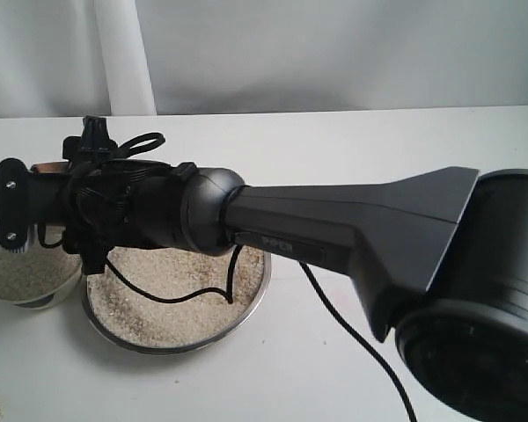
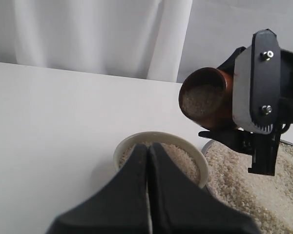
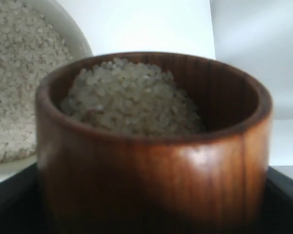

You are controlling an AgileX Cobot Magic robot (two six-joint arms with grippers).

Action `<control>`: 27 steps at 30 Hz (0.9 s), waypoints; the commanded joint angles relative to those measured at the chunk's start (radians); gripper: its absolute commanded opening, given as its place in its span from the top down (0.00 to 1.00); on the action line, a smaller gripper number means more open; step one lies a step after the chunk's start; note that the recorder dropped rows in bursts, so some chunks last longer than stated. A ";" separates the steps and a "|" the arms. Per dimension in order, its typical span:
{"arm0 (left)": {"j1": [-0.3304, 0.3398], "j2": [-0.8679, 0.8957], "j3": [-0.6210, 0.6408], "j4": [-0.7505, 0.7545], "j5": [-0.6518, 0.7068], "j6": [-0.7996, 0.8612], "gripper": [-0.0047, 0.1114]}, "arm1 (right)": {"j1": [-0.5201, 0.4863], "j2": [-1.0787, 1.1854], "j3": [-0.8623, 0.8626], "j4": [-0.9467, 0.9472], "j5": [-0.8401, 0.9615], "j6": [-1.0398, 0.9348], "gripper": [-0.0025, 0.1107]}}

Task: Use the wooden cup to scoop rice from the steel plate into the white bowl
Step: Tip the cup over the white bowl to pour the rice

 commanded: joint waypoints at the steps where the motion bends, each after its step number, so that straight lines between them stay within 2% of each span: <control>1: -0.002 0.000 0.002 0.001 -0.007 -0.004 0.96 | 0.027 0.015 -0.008 -0.117 0.025 -0.001 0.98; 16: -0.002 0.000 0.002 0.001 -0.007 -0.004 0.96 | 0.036 0.063 -0.119 -0.230 0.118 0.020 0.98; 27: -0.002 0.000 0.002 0.001 -0.007 -0.004 0.96 | 0.041 0.063 -0.119 -0.292 0.145 -0.081 0.98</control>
